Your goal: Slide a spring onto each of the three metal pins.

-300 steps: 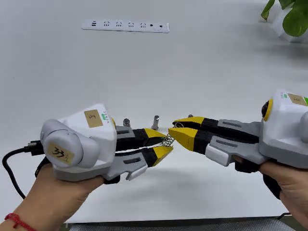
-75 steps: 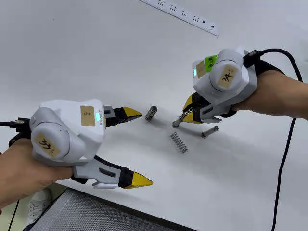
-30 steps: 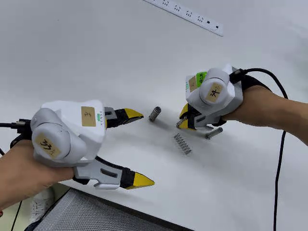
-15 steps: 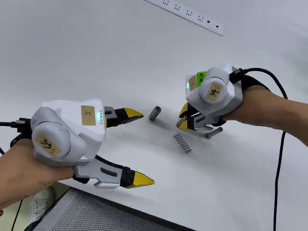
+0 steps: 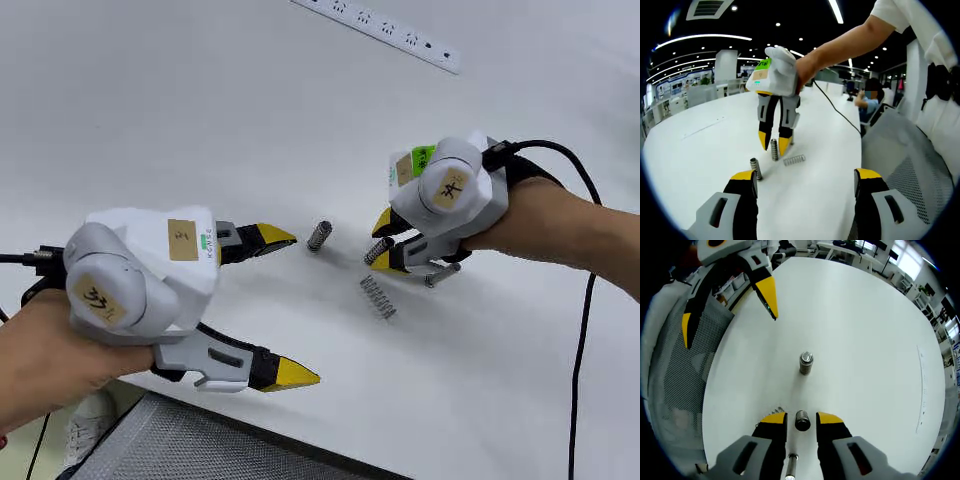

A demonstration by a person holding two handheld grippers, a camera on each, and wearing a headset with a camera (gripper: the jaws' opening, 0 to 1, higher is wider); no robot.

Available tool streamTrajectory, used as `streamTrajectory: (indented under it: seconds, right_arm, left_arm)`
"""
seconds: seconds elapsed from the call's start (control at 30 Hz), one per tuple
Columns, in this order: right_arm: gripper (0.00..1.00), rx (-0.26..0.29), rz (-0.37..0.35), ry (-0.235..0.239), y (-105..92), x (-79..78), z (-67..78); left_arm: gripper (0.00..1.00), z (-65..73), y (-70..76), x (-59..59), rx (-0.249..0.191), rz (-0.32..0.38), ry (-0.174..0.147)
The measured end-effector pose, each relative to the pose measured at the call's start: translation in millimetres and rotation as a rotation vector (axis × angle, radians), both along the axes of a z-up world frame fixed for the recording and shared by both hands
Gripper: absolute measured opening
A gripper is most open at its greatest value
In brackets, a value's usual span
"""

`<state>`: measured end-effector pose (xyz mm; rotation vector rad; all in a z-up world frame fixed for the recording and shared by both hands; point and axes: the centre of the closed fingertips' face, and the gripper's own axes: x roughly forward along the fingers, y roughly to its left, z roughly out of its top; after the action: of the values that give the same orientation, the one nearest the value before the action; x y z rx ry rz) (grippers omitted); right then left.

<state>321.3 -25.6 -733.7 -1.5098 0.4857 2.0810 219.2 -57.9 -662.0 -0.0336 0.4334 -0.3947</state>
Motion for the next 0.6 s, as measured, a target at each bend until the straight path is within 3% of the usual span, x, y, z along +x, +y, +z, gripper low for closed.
streamTrajectory:
  seconds: [0.3, 0.6]
  right_arm:
    - [0.32, 0.074, -0.053, 0.03, 2.4, 1.8, 22.3]
    - [0.43, 0.149, -0.152, 0.081, -3.0, 11.5, 41.2]
  left_arm:
    - [0.82, 2.0, 0.0, -1.3, 0.009, -0.009, 0.008]
    - [0.82, 2.0, 8.0, -4.2, 0.03, -0.013, 0.024]
